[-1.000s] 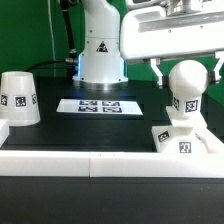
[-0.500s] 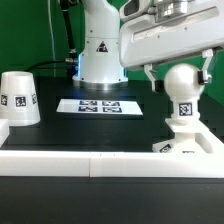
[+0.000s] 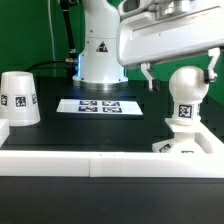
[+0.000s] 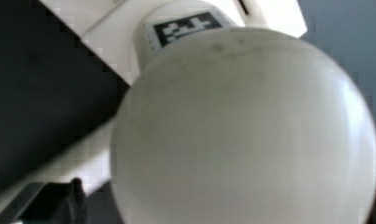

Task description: Assemble lamp

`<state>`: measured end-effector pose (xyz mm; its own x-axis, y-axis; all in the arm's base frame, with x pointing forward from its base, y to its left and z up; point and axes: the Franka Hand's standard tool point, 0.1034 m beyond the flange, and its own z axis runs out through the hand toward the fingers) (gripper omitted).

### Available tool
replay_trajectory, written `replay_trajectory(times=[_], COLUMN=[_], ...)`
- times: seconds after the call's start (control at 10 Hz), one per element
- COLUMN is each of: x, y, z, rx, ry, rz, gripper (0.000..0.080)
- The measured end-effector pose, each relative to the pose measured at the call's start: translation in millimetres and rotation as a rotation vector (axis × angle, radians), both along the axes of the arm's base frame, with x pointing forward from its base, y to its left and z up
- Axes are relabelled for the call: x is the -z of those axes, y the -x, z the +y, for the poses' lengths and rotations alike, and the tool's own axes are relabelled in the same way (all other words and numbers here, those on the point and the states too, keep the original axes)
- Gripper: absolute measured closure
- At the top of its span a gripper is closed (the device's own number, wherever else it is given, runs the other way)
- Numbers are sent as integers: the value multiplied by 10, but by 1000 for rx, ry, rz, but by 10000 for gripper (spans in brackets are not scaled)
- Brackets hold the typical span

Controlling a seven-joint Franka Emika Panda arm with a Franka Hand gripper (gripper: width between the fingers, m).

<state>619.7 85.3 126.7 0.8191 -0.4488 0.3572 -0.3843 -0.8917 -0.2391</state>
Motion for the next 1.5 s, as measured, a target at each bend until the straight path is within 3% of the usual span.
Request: replay_trajectory(times=[0.2,0.6,1.1,1.5], x=[-55,-57,-69,-71], y=[-32,-56,-56,-71], z=[76,47,104,60], rx=[-215,-545,-758,-989], ry=[85,193,245,346], rz=[16,83,133,123], gripper=[101,101,101,101])
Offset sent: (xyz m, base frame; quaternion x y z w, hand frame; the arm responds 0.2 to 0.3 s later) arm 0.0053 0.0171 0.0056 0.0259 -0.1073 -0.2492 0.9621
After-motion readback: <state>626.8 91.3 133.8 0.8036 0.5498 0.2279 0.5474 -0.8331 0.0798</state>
